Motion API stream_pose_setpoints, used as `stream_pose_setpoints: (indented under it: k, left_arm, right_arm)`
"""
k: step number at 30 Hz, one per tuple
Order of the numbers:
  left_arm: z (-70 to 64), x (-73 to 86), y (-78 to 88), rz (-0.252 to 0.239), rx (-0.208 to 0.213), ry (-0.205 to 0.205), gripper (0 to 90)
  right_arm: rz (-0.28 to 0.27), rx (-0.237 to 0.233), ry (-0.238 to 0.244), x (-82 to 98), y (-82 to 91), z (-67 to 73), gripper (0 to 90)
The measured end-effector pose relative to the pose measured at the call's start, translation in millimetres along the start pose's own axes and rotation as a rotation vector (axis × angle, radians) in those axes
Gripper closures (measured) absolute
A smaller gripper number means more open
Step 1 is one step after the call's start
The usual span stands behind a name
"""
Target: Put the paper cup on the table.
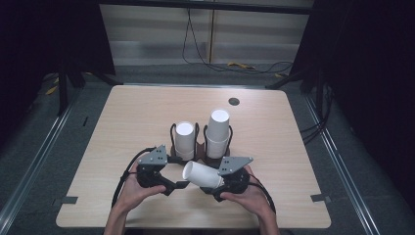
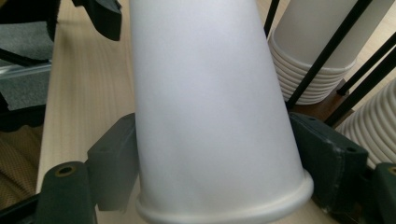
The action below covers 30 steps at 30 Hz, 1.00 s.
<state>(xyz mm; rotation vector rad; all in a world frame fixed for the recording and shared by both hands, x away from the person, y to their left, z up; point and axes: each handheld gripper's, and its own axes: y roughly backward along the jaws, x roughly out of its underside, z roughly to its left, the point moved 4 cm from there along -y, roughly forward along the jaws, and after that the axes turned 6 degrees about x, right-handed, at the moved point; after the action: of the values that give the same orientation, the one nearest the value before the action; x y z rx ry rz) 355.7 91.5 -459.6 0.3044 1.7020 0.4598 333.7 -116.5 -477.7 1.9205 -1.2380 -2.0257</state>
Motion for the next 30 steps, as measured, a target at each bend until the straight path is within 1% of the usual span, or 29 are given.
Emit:
stream_pose_setpoints:
  k: [2, 3, 5, 7, 8, 9, 13, 15, 17, 21, 24, 26, 28, 30]
  left_arm:
    - [-0.5, 0.3, -0.2, 0.013, -0.002, 0.001, 16.5]
    - [-0.6, 0.1, -0.7, 0.018, 0.004, 0.001, 16.5]
    - [-0.6, -2.1, -1.5, 0.035, 0.005, -0.007, 16.5]
    - [-0.3, -5.5, -1.9, 0.053, 0.004, -0.018, 16.5]
    - [-0.1, -7.1, -1.9, 0.055, 0.001, -0.027, 16.5]
    - [-0.1, -8.2, -1.9, 0.057, 0.005, -0.024, 16.5]
    - [1.8, -9.0, -0.6, 0.074, 0.009, -0.035, 16.1]
    - [2.9, -9.3, 0.3, 0.082, 0.000, -0.036, 16.1]
    - [4.0, -10.2, 0.4, 0.088, 0.002, -0.031, 16.2]
    - [5.5, -11.3, 0.7, 0.100, 0.007, -0.037, 16.3]
    - [7.3, -10.2, 0.2, 0.114, 0.005, -0.032, 18.3]
    - [7.2, -9.7, -2.1, 0.122, 0.003, -0.024, 19.8]
    - [8.3, -8.8, -4.1, 0.143, 0.007, -0.031, 20.4]
    - [9.0, -8.1, -6.4, 0.162, 0.007, -0.032, 20.4]
  right_arm:
    - [0.012, -0.004, 0.009, -1.2, -0.9, -0.2, 21.7]
    - [0.018, -0.002, 0.014, -1.8, -1.3, -0.5, 21.7]
    - [0.034, 0.003, 0.026, -2.9, -1.9, -1.0, 21.7]
    - [0.035, 0.002, 0.031, -4.8, -2.4, -1.7, 21.7]
    - [0.040, 0.001, 0.032, -5.6, -2.4, -1.9, 21.7]
    - [0.046, 0.002, 0.040, -6.5, -2.8, -2.4, 21.7]
    - [0.075, 0.001, 0.064, -12.0, -3.2, -3.9, 21.7]
    - [0.091, 0.002, 0.075, -14.3, -3.6, -5.2, 21.7]
    - [0.110, 0.001, 0.081, -16.2, -4.5, -6.1, 21.7]
    - [0.137, -0.003, 0.098, -19.7, -6.2, -7.7, 21.8]
    - [0.158, -0.003, 0.103, -19.5, -7.9, -9.0, 21.8]
    - [0.178, -0.005, 0.117, -18.7, -10.0, -9.7, 21.8]
    - [0.201, -0.002, 0.123, -18.6, -11.8, -9.5, 21.8]
    - [0.211, -0.007, 0.133, -19.3, -13.4, -9.2, 21.8]
